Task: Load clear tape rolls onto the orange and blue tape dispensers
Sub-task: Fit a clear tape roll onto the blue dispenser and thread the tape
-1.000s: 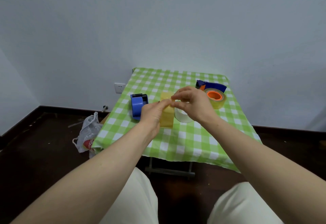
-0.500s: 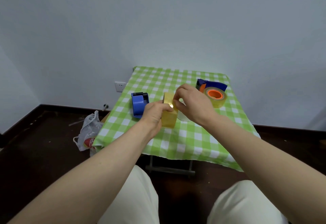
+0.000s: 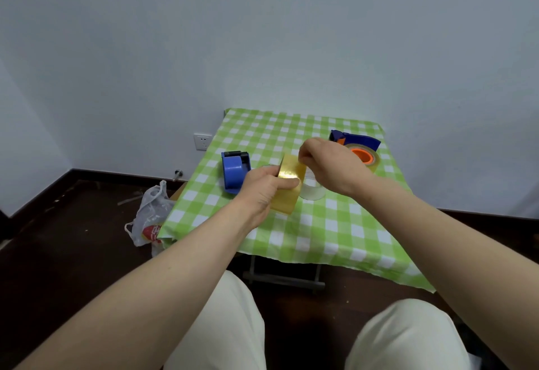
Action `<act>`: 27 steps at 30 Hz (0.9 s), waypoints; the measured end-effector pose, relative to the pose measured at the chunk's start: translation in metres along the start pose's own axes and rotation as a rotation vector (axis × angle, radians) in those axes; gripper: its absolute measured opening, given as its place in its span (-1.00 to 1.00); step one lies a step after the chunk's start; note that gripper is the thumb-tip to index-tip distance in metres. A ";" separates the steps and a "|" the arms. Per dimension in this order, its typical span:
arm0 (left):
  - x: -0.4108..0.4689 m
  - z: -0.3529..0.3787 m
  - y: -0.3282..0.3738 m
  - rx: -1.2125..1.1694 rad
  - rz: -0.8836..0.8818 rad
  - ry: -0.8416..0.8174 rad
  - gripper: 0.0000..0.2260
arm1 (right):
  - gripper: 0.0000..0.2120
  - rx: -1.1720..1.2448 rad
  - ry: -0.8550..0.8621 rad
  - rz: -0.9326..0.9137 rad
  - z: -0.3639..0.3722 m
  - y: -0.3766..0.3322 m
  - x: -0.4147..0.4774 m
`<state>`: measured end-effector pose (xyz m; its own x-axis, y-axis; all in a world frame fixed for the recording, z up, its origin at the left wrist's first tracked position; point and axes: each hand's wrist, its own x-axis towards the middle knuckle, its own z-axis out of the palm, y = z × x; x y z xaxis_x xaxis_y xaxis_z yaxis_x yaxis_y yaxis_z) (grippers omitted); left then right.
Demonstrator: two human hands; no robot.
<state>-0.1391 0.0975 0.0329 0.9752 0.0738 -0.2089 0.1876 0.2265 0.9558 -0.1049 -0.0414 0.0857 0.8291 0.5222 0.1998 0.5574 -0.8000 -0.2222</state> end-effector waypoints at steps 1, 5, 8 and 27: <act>0.000 0.000 0.000 0.001 -0.001 -0.003 -0.77 | -0.83 0.041 -0.018 0.020 -0.002 0.001 0.000; 0.000 -0.001 -0.001 0.003 0.005 0.004 -0.78 | -0.77 0.244 -0.027 0.072 -0.006 0.001 0.000; -0.002 -0.001 -0.001 0.009 0.022 0.000 -0.78 | -0.71 0.331 -0.042 0.058 -0.009 0.002 -0.002; -0.006 -0.001 0.001 0.067 0.076 -0.059 -0.77 | -0.87 0.167 0.008 0.017 -0.015 0.011 0.002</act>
<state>-0.1450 0.0988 0.0349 0.9918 0.0307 -0.1242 0.1179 0.1571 0.9805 -0.0978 -0.0541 0.0981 0.8385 0.5058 0.2026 0.5433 -0.7482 -0.3808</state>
